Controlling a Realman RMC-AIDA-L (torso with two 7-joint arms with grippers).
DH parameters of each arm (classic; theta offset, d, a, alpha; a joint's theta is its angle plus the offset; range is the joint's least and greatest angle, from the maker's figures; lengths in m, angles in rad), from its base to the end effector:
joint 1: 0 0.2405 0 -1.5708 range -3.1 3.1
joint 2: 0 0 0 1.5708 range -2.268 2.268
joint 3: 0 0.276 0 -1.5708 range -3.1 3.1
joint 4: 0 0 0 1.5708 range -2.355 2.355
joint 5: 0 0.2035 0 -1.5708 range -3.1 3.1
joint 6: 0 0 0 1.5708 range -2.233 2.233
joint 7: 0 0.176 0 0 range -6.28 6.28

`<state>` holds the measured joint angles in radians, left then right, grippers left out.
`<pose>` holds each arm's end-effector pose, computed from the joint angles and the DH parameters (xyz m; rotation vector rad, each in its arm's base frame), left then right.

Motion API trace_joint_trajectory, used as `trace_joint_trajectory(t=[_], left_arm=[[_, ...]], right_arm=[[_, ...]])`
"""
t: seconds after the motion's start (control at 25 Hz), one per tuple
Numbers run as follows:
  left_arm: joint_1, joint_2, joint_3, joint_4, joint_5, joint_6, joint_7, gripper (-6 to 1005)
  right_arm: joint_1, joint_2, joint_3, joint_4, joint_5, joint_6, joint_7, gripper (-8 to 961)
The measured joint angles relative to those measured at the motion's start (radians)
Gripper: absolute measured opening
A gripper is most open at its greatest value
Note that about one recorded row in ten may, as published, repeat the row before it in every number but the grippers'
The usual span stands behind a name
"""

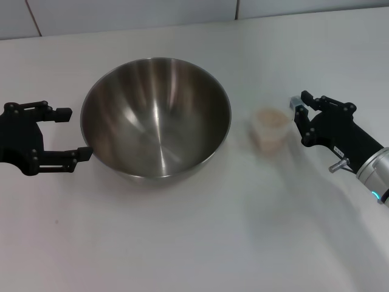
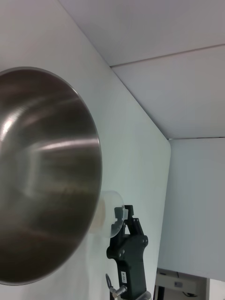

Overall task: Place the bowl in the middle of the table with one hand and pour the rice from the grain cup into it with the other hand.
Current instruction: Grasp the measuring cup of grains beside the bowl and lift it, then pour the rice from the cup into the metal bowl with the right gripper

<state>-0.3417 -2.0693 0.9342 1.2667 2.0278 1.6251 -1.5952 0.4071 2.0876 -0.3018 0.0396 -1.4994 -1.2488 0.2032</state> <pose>-0.2489 0.3261 0.0185 -2.7712 -0.3295 -0.3025 0.3426 0.3214 -0.0658 -1.9324 0.4510 0.6064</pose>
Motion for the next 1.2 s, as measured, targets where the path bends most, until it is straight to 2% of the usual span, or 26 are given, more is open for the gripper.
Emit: trace_joint_trajectory(t=[0.12, 0.32, 0.52, 0.6, 0.64, 0.76, 0.88, 0.92, 0.96, 1.0, 1.04, 1.08, 1.12, 1.2], left_arm=[[0.0, 0.0, 0.0, -0.002, 0.0, 0.0, 0.0, 832], [0.001, 0.0, 0.0, -0.01, 0.0, -0.001, 0.0, 832], [0.0, 0.002, 0.0, -0.016, 0.0, -0.001, 0.001, 832], [0.0, 0.002, 0.0, -0.016, 0.0, -0.001, 0.001, 832], [-0.004, 0.002, 0.0, -0.017, 0.0, -0.001, 0.001, 832], [-0.007, 0.002, 0.0, -0.017, 0.0, -0.001, 0.001, 832], [-0.012, 0.001, 0.0, -0.017, 0.0, -0.001, 0.002, 832], [-0.012, 0.001, 0.0, -0.017, 0.0, -0.001, 0.002, 832], [-0.012, 0.0, 0.0, -0.017, 0.0, -0.001, 0.002, 832], [-0.012, 0.0, 0.0, -0.017, 0.0, -0.001, 0.002, 832], [-0.012, 0.0, 0.0, -0.017, 0.0, -0.001, 0.002, 832], [-0.014, 0.0, 0.0, -0.017, 0.0, 0.0, 0.002, 832], [-0.014, 0.0, 0.0, -0.017, 0.0, 0.0, 0.002, 832], [-0.016, 0.0, 0.0, -0.016, 0.0, -0.001, 0.0, 832]], right_arm=[[0.002, 0.0, 0.0, 0.0, 0.0, -0.011, 0.0, 313], [0.001, 0.0, 0.006, 0.0, 0.0, -0.027, -0.001, 81], [-0.011, 0.0, 0.049, -0.001, 0.0, -0.118, -0.001, 28], [-0.018, 0.0, 0.084, -0.002, 0.0, -0.228, -0.039, 17], [-0.008, 0.0, 0.103, 0.004, 0.0, -0.296, -0.101, 17], [0.022, 0.0, 0.11, 0.014, -0.001, -0.341, -0.177, 18], [0.089, 0.0, 0.115, 0.062, -0.002, -0.352, -0.353, 19], [0.089, 0.0, 0.115, 0.062, -0.002, -0.352, -0.353, 19], [0.138, 0.0, 0.114, 0.116, -0.006, -0.334, -0.56, 19], [0.138, 0.0, 0.114, 0.116, -0.006, -0.334, -0.56, 19], [0.16, 0.0, 0.112, 0.149, -0.008, -0.318, -0.691, 19], [0.195, 0.002, 0.114, 0.213, -0.009, -0.282, -0.979, 20], [0.195, 0.002, 0.114, 0.213, -0.009, -0.282, -0.979, 20], [0.22, 0.004, 0.119, 0.273, -0.01, -0.246, -1.292, 20]])
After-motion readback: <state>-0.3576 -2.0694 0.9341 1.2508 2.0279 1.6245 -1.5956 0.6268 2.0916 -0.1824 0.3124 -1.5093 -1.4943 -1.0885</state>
